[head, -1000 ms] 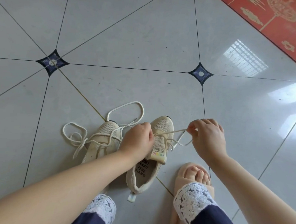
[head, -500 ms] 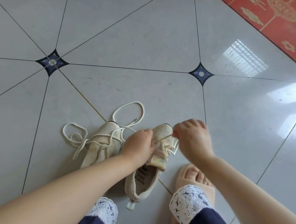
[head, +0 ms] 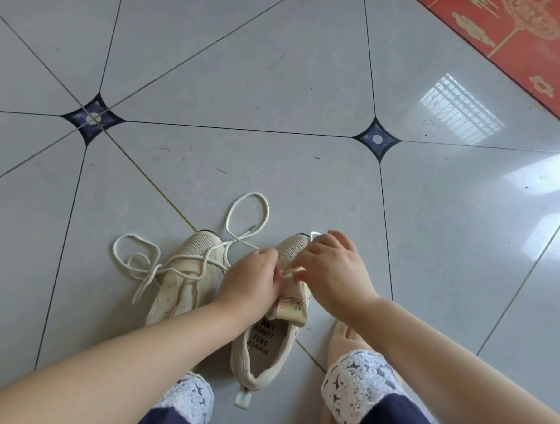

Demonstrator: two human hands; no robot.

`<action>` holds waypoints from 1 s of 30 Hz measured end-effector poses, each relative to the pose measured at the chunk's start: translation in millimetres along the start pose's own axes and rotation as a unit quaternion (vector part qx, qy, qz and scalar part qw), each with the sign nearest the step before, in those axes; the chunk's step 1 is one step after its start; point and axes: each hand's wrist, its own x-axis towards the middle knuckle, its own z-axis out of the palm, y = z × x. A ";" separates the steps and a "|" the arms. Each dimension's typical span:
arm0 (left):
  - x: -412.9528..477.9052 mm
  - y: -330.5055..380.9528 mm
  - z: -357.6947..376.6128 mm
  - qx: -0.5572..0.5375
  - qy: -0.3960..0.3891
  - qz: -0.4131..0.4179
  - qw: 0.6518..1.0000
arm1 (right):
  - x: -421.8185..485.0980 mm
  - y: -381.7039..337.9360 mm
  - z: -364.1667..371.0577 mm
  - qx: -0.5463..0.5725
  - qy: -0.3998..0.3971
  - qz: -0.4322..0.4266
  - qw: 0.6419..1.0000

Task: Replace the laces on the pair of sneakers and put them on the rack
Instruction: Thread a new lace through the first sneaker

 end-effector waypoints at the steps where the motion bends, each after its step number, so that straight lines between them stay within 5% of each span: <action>1: -0.2 -0.5 0.1 -0.001 0.000 0.001 1.000 | 0.4 -1.7 -1.2 -0.009 0.010 -0.007 1.000; 5: 3.9 3.0 -0.1 0.025 -0.025 0.016 0.999 | 1.8 3.4 -9.6 -0.047 0.039 -0.022 0.998; 13: 7.1 0.8 -1.5 0.051 -0.029 0.019 0.998 | -3.8 48.6 -28.0 -0.031 0.153 0.116 0.981; 23: -3.1 4.5 -2.8 -0.008 0.076 0.077 0.994 | -37.3 32.5 9.6 0.184 0.039 0.209 0.960; 26: -10.8 16.6 -3.6 -0.035 0.002 0.147 0.988 | -47.4 24.8 22.2 0.186 -0.018 0.201 0.962; 30: -20.9 13.4 3.5 0.145 -0.111 0.228 0.956 | -40.2 14.5 29.0 0.171 -0.033 0.177 0.969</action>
